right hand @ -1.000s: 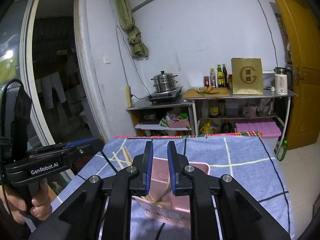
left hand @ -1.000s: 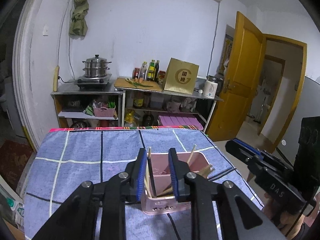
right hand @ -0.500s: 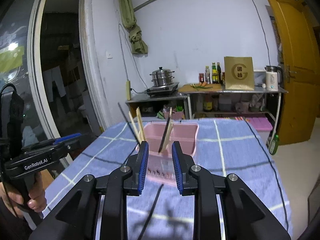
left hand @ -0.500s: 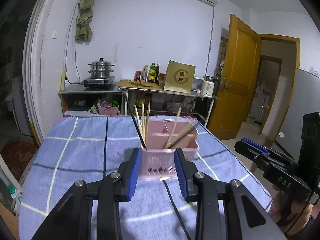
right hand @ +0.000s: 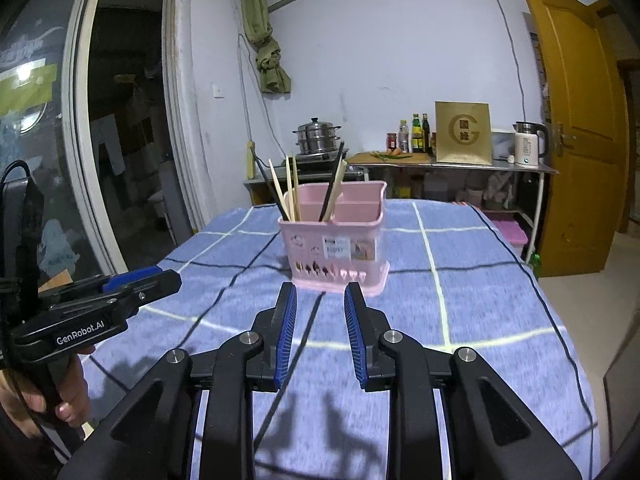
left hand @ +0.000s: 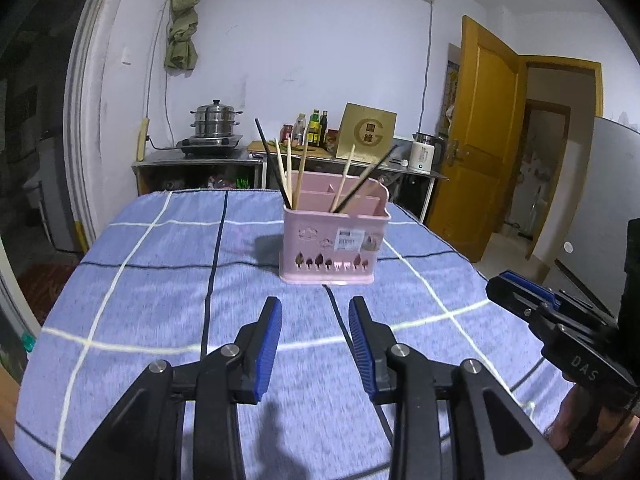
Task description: Organize utensils
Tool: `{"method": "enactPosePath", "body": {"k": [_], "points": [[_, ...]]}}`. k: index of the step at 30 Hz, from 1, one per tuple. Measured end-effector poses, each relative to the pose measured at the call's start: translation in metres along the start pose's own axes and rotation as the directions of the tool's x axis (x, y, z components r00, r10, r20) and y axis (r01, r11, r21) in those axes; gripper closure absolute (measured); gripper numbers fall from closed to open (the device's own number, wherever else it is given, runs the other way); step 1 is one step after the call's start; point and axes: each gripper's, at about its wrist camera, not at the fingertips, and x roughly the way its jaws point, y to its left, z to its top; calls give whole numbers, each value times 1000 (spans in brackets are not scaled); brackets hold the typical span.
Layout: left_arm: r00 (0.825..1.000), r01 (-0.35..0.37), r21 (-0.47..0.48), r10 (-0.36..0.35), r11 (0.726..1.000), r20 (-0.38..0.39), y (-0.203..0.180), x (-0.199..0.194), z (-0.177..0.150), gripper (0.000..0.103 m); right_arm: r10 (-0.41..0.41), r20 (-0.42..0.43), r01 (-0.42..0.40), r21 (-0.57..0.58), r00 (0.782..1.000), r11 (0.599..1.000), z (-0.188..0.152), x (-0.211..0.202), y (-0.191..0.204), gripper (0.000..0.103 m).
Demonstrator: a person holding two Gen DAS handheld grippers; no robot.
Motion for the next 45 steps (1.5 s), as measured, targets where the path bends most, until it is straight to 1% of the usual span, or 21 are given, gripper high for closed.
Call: {"method": "enactPosePath", "body": {"k": [6, 13, 19, 22, 45], "points": [[1000, -4, 13, 4, 1000, 9, -6, -14, -22, 69, -10, -3, 10, -7, 1000, 1000, -20, -12, 8, 77], [1000, -17, 34, 16, 999, 7, -8, -24, -41, 69, -18, -33, 17, -13, 999, 1000, -39, -15, 14, 77], [1000, -22, 20, 22, 1000, 15, -5, -26, -44, 69, -39, -17, 38, -37, 999, 999, -43, -23, 20, 77], [999, -38, 25, 38, 999, 17, -5, -25, -45, 69, -47, -9, 47, -45, 999, 998, -43, -24, 21, 77], [999, -41, 24, 41, 999, -1, -6, -18, -50, 69, -40, -26, 39, -44, 999, 998, -46, -20, 20, 77]]}}
